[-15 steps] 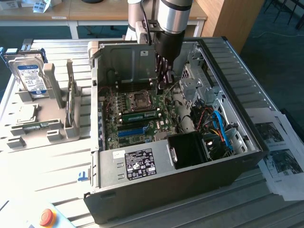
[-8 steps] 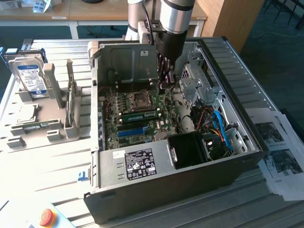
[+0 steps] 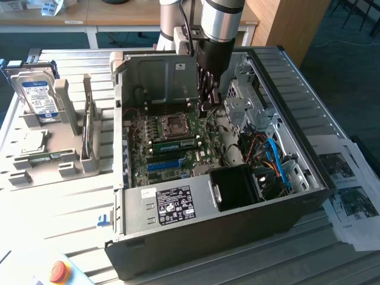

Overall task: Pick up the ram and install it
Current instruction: 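Press down the ram until it locks into place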

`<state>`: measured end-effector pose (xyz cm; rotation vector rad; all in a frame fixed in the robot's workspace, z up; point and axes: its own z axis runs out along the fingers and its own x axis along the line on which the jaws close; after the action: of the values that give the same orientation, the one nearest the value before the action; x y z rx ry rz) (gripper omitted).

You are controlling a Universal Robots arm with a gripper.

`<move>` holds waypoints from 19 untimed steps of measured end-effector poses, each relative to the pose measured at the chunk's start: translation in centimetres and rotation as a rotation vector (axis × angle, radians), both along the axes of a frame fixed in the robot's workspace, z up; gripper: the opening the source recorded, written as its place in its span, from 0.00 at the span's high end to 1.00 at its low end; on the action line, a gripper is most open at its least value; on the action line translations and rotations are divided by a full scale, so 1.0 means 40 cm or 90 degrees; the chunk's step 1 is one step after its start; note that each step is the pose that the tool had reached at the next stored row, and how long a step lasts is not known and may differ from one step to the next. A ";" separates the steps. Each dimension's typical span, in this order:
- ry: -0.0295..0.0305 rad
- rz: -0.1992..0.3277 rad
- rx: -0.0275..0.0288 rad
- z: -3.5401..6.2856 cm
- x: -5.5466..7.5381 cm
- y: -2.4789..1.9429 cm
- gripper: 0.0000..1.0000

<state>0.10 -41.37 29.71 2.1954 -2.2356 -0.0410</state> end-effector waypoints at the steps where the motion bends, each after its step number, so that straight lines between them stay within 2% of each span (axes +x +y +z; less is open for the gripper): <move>1: 0.0000 0.000 0.0000 0.000 0.000 0.000 0.90; 12: -0.0004 0.000 0.0000 -0.012 0.000 0.000 0.90; 15: -0.0012 0.000 0.0000 -0.031 0.000 0.000 0.90; 19: -0.0015 0.000 0.0000 -0.038 0.000 0.000 0.90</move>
<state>0.10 -41.37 28.19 2.1967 -2.2367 -0.0385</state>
